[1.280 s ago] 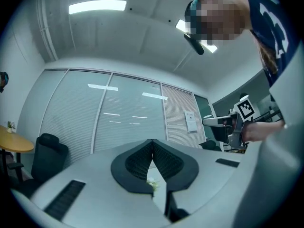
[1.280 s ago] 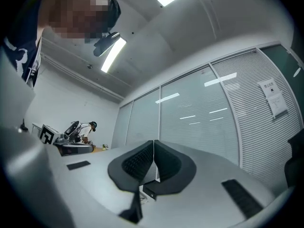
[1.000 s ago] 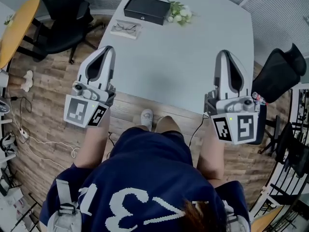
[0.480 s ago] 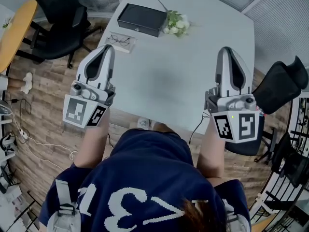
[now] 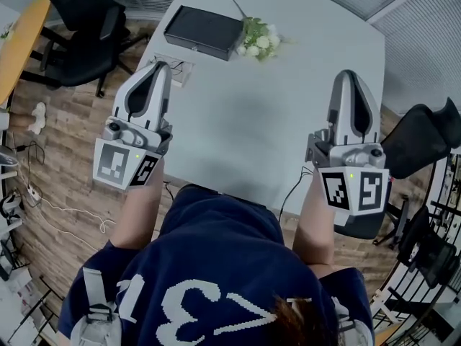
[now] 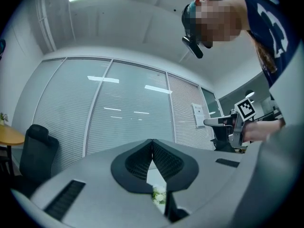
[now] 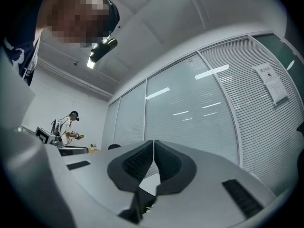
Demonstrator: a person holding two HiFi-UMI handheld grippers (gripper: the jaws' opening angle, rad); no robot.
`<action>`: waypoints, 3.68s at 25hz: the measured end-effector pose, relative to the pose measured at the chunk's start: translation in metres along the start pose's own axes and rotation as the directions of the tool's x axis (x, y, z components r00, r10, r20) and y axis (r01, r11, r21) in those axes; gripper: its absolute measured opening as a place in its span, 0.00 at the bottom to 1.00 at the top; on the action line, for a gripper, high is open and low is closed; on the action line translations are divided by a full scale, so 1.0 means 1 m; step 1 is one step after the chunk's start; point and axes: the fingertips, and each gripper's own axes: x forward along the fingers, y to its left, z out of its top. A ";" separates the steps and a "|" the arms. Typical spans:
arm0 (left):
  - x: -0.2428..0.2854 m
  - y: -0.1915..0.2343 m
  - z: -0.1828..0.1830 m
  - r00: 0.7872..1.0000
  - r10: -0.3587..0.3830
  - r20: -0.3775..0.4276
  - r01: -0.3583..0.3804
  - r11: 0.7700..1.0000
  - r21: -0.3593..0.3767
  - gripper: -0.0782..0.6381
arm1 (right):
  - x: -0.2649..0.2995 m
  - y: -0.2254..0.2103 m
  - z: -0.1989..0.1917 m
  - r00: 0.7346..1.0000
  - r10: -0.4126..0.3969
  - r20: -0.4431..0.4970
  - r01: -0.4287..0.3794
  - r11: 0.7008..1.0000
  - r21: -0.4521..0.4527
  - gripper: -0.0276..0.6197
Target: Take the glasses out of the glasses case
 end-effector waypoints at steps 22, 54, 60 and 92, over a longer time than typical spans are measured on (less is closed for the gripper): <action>-0.069 0.125 -0.041 0.963 0.255 -0.092 -0.254 0.967 0.018 0.13 | 0.129 0.166 -0.133 0.863 0.423 -0.277 -0.415 0.905 0.088 0.09; -0.173 0.200 -0.126 0.861 0.452 -0.232 -0.474 0.879 -0.047 0.13 | 0.196 0.296 -0.473 0.295 0.285 -0.912 -0.694 0.720 0.000 0.09; -0.168 0.203 -0.113 0.862 0.462 -0.208 -0.477 0.879 -0.025 0.13 | 0.203 0.300 -0.415 0.420 0.422 -0.804 -0.664 0.746 0.045 0.08; 0.015 0.059 -0.097 0.987 -0.079 -0.143 0.068 0.994 -0.084 0.13 | 0.029 0.034 -0.356 0.576 -0.013 -0.817 -0.022 0.999 -0.032 0.09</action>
